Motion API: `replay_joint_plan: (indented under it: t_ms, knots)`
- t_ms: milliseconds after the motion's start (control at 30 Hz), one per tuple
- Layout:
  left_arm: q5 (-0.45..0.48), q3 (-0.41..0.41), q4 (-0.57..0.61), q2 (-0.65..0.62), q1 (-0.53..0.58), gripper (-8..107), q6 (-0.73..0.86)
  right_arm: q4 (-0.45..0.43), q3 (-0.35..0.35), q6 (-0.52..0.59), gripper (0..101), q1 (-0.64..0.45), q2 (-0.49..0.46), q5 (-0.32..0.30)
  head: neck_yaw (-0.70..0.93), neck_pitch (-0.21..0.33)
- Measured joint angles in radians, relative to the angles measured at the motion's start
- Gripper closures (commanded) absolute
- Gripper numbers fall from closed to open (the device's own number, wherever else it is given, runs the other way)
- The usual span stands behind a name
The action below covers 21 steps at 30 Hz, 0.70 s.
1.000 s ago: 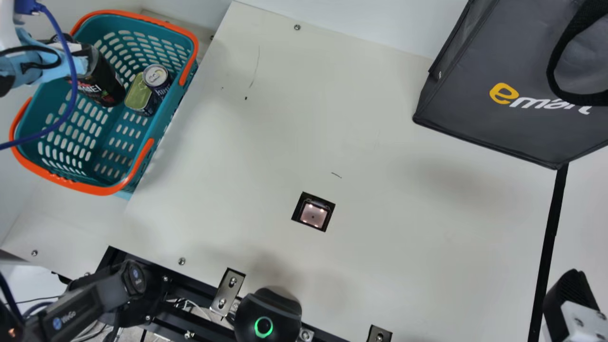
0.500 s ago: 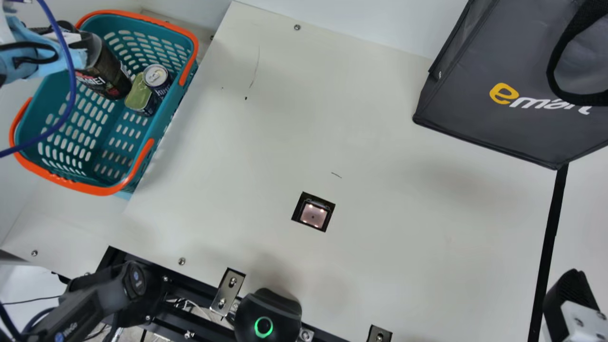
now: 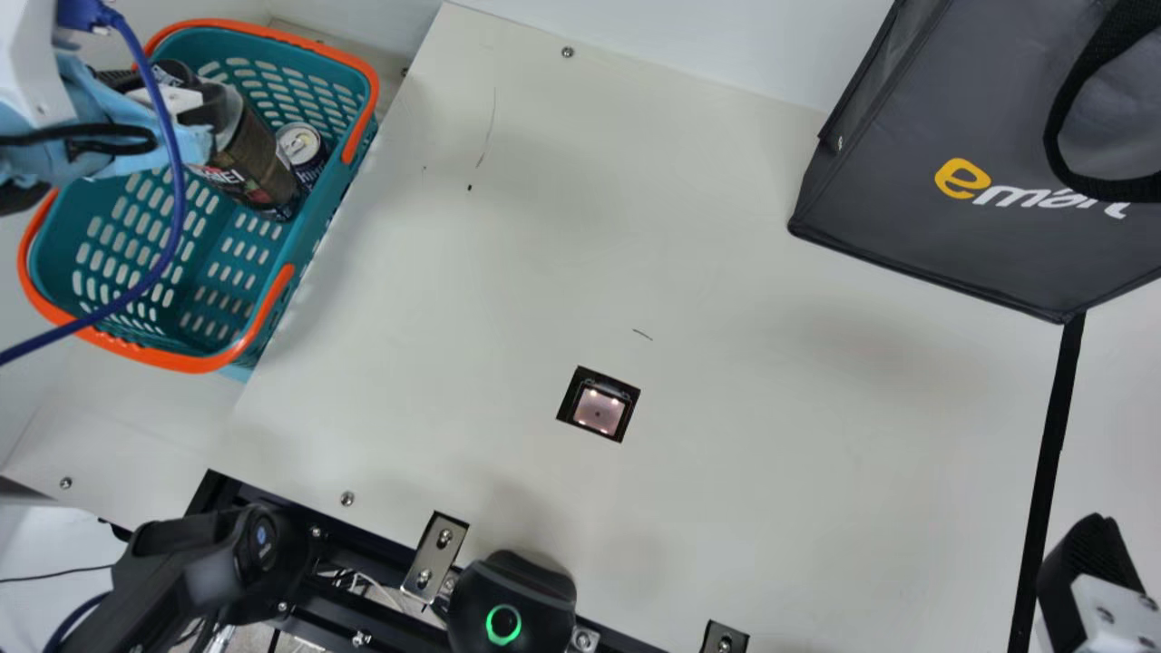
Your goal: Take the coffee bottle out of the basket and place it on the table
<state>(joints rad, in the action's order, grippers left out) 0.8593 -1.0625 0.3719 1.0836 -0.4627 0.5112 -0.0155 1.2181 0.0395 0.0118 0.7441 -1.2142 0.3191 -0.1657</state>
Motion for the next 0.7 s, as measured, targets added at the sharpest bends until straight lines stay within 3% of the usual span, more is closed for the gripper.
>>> replay_joint_plan:
  t_ms: [700]
  knots:
    - [-0.008, 0.081, -0.159, -0.1, 0.264, 89, -0.242, 0.0, 0.0, 0.0, 11, 0.0, 0.0, 0.0, 0.0, 0.002]
